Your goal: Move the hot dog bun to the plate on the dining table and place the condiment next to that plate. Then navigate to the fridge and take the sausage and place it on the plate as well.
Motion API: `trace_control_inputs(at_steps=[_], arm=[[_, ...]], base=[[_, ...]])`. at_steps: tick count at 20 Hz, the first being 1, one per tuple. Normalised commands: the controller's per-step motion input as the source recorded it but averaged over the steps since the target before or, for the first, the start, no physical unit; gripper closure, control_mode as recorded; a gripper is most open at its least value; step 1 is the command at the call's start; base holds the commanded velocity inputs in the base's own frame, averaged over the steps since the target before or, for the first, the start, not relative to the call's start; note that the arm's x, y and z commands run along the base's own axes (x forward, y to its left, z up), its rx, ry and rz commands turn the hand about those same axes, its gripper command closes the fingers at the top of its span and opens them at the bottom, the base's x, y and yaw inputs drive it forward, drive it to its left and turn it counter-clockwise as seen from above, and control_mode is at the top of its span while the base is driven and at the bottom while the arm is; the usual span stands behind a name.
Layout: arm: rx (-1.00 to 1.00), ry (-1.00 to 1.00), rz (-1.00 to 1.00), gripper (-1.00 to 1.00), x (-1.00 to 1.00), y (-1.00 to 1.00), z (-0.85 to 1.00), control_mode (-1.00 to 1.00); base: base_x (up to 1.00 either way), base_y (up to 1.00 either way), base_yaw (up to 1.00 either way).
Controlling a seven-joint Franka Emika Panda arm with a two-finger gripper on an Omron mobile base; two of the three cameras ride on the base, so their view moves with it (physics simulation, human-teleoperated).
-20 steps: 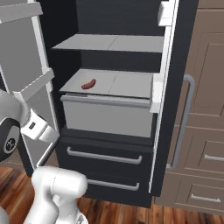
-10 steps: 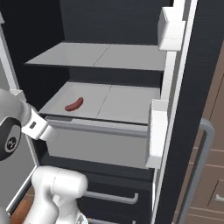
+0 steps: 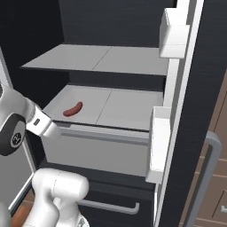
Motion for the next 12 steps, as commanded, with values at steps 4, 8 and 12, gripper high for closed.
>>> trace_control_inputs(at_steps=[4, 8, 12], arm=[[0.0, 0.0, 0.01, -1.0, 0.86, 0.42, 0.0, -1.0], [-0.02, 0.07, 0.1, -1.0, 0.96, 0.52, -0.07, -1.0], [0.0, 0.07, 0.26, -1.0, 0.78, 0.24, -0.37, -1.0]], base=[[0.0, 0.0, 0.0], [0.0, 0.0, 0.0], [0.0, 0.0, 0.0]])
